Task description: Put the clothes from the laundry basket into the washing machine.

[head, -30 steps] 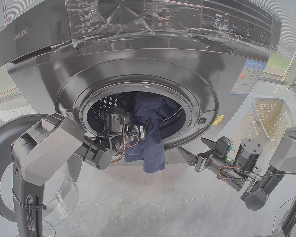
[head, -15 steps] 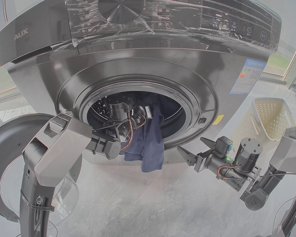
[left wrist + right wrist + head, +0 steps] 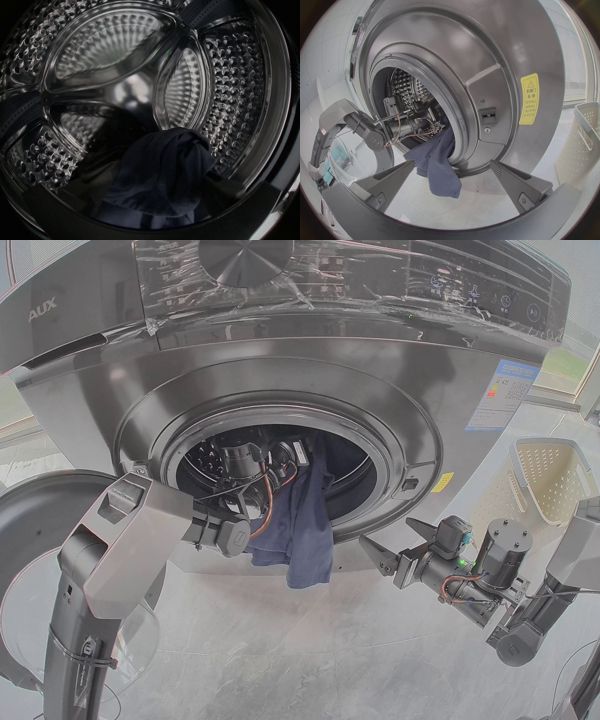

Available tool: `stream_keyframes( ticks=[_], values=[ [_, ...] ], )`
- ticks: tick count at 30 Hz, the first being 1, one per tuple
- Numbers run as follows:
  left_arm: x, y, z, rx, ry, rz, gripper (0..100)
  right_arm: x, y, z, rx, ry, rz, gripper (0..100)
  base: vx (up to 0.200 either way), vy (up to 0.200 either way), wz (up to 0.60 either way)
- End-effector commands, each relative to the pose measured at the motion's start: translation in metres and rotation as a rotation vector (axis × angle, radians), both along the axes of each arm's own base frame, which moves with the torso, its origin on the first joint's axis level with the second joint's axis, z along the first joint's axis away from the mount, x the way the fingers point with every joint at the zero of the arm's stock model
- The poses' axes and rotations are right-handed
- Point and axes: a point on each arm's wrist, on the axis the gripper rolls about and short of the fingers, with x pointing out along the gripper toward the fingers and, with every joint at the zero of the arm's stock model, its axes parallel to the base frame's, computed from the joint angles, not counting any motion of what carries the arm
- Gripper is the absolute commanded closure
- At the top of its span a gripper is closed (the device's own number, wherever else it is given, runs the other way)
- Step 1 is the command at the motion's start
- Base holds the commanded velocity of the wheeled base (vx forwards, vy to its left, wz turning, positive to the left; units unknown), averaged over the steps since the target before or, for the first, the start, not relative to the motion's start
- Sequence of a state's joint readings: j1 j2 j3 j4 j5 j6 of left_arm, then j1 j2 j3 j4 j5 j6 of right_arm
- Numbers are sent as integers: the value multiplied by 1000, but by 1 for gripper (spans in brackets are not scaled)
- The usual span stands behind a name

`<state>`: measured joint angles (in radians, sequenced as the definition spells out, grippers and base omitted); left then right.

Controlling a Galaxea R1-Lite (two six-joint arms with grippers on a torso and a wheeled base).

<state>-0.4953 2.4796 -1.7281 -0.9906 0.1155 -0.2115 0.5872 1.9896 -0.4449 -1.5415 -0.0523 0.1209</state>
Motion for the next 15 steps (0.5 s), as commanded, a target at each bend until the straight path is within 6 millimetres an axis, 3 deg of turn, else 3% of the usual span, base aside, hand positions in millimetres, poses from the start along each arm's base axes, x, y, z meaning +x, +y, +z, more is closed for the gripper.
stream_keyframes(
  ticks=[1, 7, 15],
  values=[
    [-32, 10, 15, 46, 68, -36, 0, 0, 0, 0, 0, 1, 0, 0, 0, 0, 0],
    [-67, 24, 12, 165, 217, -86, 0, 0, 0, 0, 0, 1, 0, 0, 0, 0, 0],
    [-84, 33, -18, 301, 323, -135, 0, 0, 0, 0, 0, 0, 2, 0, 0, 0, 0]
  ],
)
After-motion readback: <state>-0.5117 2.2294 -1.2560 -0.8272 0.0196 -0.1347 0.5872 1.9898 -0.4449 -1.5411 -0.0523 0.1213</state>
